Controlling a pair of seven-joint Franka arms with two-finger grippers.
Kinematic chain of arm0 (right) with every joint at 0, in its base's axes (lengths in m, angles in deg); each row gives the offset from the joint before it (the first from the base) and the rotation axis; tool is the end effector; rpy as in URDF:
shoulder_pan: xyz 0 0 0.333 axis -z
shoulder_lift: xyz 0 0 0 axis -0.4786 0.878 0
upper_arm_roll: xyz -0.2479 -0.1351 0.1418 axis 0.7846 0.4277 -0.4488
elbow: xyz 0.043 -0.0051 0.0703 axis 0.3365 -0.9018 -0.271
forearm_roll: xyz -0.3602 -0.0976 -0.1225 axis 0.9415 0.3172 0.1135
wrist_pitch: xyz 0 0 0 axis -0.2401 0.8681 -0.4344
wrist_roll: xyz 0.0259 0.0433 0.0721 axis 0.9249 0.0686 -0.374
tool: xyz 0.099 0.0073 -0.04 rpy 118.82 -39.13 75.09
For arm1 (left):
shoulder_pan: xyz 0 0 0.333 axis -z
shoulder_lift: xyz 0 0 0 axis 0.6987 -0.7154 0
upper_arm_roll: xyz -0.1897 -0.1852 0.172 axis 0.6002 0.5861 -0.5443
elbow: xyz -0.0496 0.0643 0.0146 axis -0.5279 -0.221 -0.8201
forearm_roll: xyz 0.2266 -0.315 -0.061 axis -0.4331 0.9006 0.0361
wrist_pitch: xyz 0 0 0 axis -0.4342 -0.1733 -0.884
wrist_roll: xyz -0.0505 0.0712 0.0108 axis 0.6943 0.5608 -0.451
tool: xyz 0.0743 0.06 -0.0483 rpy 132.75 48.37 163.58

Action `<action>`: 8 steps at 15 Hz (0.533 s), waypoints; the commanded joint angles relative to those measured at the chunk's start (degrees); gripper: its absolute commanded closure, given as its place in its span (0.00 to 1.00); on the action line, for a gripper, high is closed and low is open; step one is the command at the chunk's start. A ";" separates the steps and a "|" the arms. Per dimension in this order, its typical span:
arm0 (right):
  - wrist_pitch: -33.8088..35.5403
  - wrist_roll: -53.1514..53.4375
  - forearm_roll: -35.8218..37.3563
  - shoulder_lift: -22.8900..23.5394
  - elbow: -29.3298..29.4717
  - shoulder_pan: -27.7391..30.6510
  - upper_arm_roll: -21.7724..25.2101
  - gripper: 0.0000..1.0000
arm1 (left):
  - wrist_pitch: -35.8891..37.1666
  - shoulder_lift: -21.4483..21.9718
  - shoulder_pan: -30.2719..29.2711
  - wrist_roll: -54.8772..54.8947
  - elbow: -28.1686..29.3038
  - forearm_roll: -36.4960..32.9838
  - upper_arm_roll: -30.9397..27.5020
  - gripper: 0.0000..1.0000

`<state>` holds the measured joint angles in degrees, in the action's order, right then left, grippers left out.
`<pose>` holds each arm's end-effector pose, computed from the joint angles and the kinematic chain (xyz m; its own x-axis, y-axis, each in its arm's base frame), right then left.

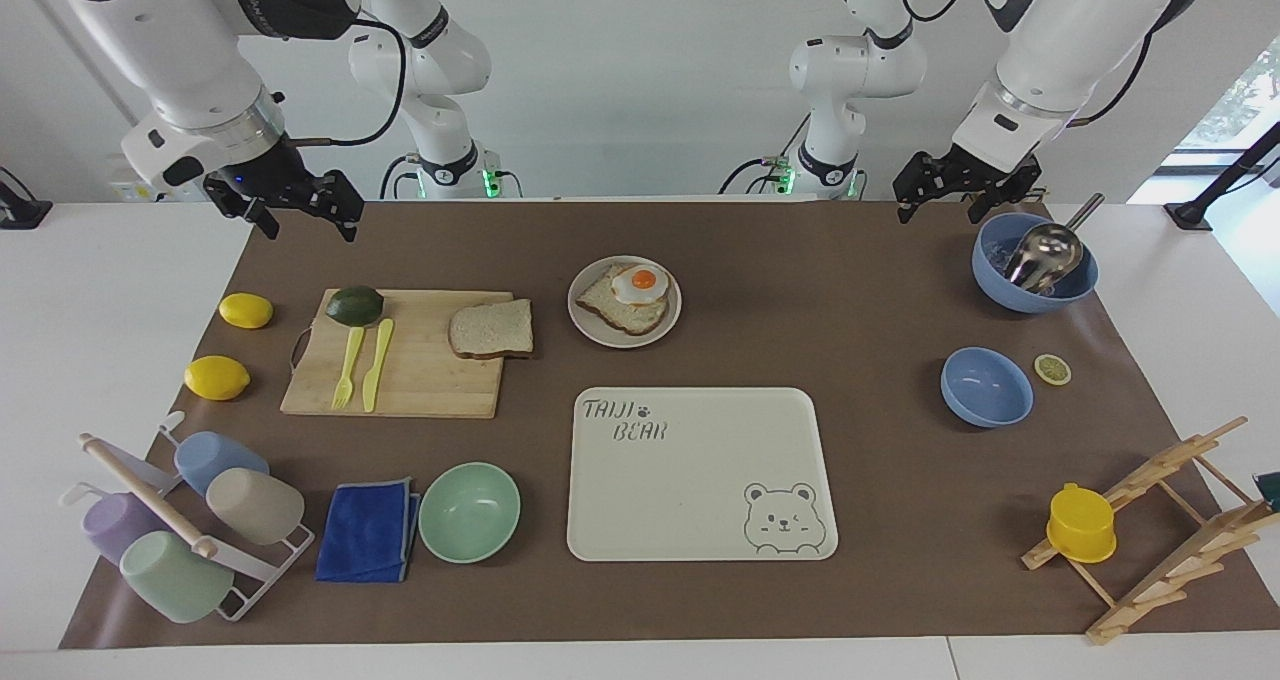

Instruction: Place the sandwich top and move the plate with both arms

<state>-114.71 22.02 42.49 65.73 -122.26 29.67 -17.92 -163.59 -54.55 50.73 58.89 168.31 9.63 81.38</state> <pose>0.5537 -0.0094 0.6100 0.9902 -0.0650 -0.1238 -0.0631 -0.9978 0.0189 0.5209 -0.0972 0.6181 0.9918 -0.0735 -0.1045 -0.0705 -0.9970 0.0319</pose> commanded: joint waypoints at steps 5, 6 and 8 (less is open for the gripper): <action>1.02 -1.43 -0.47 0.59 1.20 0.50 -0.43 0.00 | -0.55 1.66 -0.60 -0.41 1.62 -1.00 0.50 0.00; 0.76 -1.25 -0.64 0.51 1.20 0.50 -0.43 0.00 | -0.55 1.66 -0.60 -0.41 1.62 -1.00 0.50 0.00; 0.49 -0.38 -1.08 -0.02 1.03 0.41 -0.43 0.00 | -0.55 1.66 -0.60 -0.41 1.62 -1.08 0.50 0.00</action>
<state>-114.71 22.02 42.49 65.72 -122.13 29.66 -17.95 -163.59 -54.55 50.73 58.89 168.31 9.63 81.38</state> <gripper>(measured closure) 0.000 0.000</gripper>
